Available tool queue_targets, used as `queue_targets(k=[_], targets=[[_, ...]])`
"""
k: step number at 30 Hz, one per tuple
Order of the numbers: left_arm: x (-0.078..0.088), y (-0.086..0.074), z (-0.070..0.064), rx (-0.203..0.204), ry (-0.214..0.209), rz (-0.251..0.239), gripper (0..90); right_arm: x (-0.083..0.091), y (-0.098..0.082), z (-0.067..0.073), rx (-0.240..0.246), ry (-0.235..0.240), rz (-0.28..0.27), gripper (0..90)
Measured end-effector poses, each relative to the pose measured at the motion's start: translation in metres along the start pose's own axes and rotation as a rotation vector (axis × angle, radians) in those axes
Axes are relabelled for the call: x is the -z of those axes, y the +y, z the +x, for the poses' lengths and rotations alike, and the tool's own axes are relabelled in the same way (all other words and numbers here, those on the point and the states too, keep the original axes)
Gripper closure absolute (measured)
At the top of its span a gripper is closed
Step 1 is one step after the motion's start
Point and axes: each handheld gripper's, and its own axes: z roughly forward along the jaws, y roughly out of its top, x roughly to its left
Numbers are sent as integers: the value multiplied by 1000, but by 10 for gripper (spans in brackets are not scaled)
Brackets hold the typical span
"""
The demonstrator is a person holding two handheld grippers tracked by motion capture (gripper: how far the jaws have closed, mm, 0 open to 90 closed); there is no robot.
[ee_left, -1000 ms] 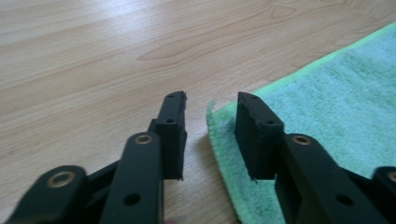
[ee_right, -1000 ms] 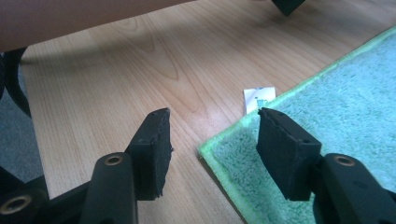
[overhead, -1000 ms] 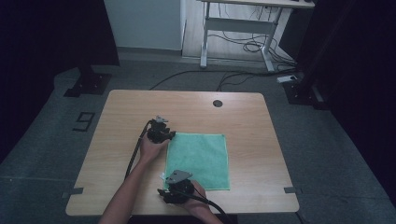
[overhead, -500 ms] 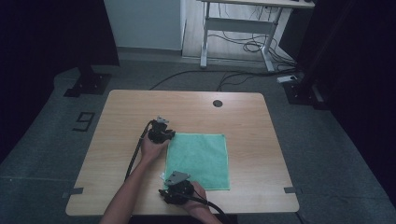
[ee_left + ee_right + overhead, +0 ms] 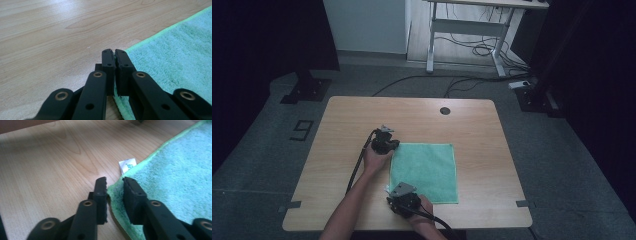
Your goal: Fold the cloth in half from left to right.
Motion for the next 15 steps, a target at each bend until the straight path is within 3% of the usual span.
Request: queue_targets(k=[5,15], targets=[[2,1,-1,-4,-5,-6,889,1,-1,-2,-5,2,0,842],[10,4,0,-10,-10,-31,892,8,1,-8,-32,31,-38,852]])
